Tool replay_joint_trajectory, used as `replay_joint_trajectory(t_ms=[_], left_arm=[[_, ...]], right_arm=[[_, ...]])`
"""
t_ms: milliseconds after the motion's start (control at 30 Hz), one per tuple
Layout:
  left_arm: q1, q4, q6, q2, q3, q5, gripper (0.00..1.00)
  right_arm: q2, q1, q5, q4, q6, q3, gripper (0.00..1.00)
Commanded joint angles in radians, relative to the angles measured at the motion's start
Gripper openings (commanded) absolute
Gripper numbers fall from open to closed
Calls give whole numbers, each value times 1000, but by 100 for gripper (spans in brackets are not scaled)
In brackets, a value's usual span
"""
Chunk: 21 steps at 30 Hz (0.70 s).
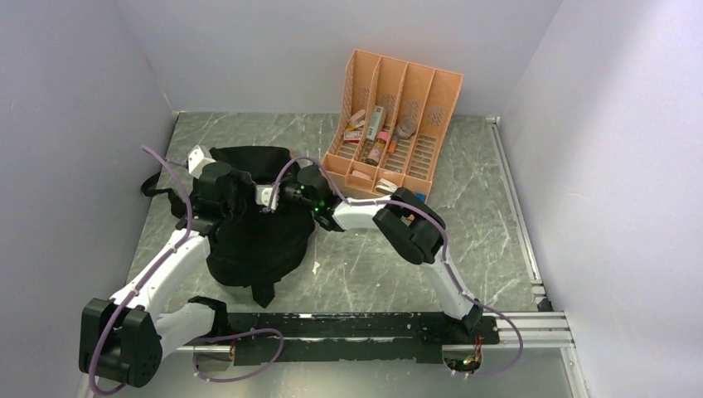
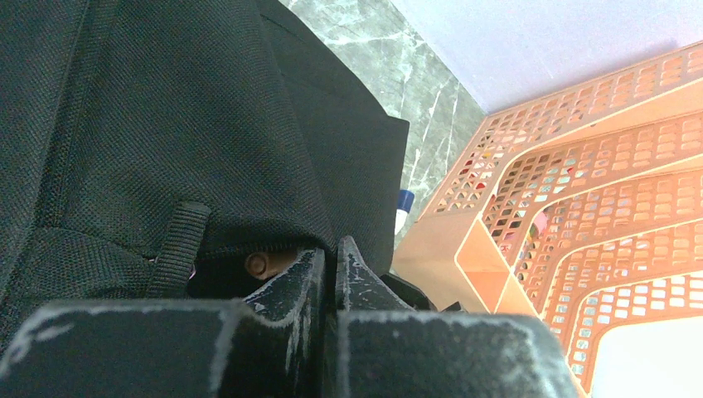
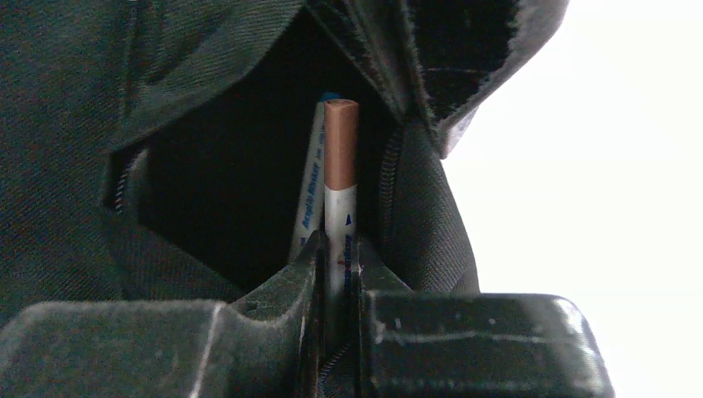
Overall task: Pack the student bag
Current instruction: Place the stationery in the student bag.
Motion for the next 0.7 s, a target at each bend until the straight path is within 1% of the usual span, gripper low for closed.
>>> replay_joint_trajectory(t_ms=[0,100,233,300,533,667], left_arm=[[-23,62,7,-25,23,21,5],[-23,61,6,-24,23,19,5],[-23,60,7,-25,23,18,5],[-24,59,6,-25,23,17,5],[-24,57,7,-24,23,17,5],[-23,52,9,-24,26,11,5]], right_arm=[[3,9,250,70,28,26,9],[10,22,309,80,22,35,17],[-17,27,277,99,34,2,37],[-36,27,255,116,45,-23,45],[-127,27,126,163,95,-140,50],[-225,26,62,254,163,-299,50]])
